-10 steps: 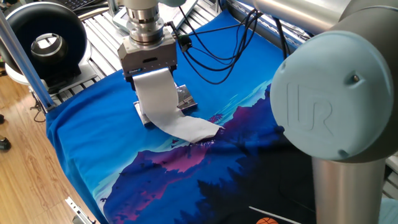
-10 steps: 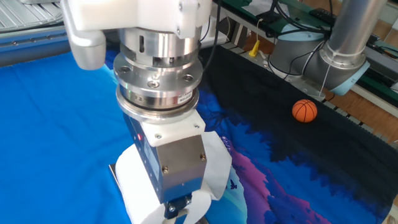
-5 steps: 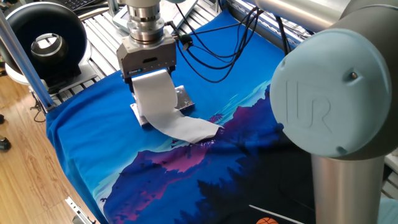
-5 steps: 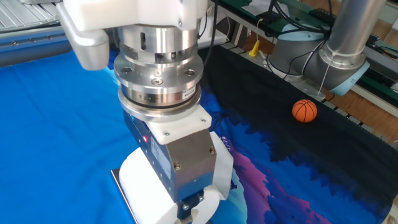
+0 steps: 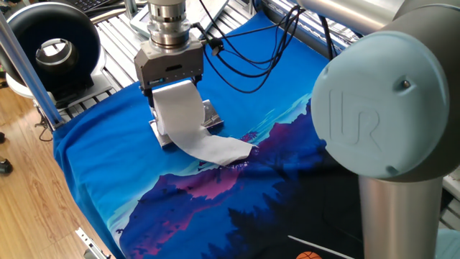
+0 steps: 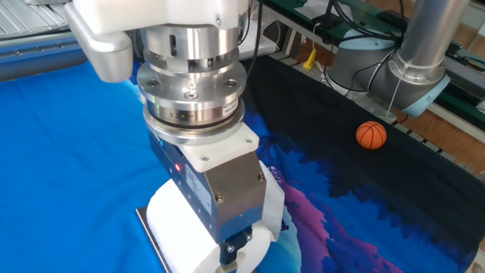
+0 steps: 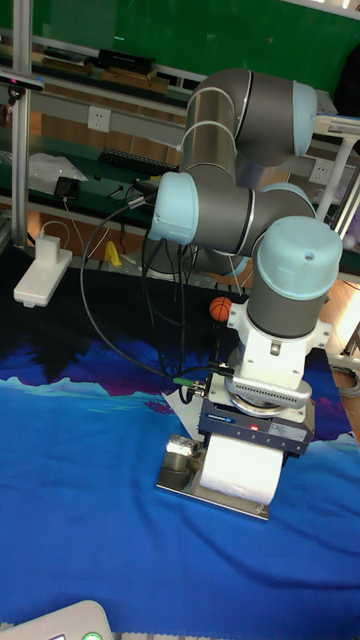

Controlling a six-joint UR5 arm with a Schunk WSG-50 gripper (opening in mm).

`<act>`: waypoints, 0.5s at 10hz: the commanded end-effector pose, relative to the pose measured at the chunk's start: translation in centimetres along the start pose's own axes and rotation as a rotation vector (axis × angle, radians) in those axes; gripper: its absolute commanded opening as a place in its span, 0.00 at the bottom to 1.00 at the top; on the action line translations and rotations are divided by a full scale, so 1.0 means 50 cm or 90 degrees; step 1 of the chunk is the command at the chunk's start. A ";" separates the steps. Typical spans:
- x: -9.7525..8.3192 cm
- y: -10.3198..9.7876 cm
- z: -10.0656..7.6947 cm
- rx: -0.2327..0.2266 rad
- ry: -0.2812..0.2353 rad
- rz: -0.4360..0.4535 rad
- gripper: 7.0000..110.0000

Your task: Put the toilet paper on its holder

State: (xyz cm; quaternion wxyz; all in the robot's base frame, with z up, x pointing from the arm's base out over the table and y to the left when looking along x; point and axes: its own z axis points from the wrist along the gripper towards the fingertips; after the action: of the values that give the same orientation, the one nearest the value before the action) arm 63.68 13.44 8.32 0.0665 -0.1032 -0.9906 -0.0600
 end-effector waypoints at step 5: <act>0.015 0.018 -0.010 0.000 0.041 0.011 1.00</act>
State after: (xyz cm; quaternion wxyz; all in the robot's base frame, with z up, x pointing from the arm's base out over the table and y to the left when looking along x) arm 63.42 13.98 8.57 0.0847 -0.1060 -0.9887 -0.0641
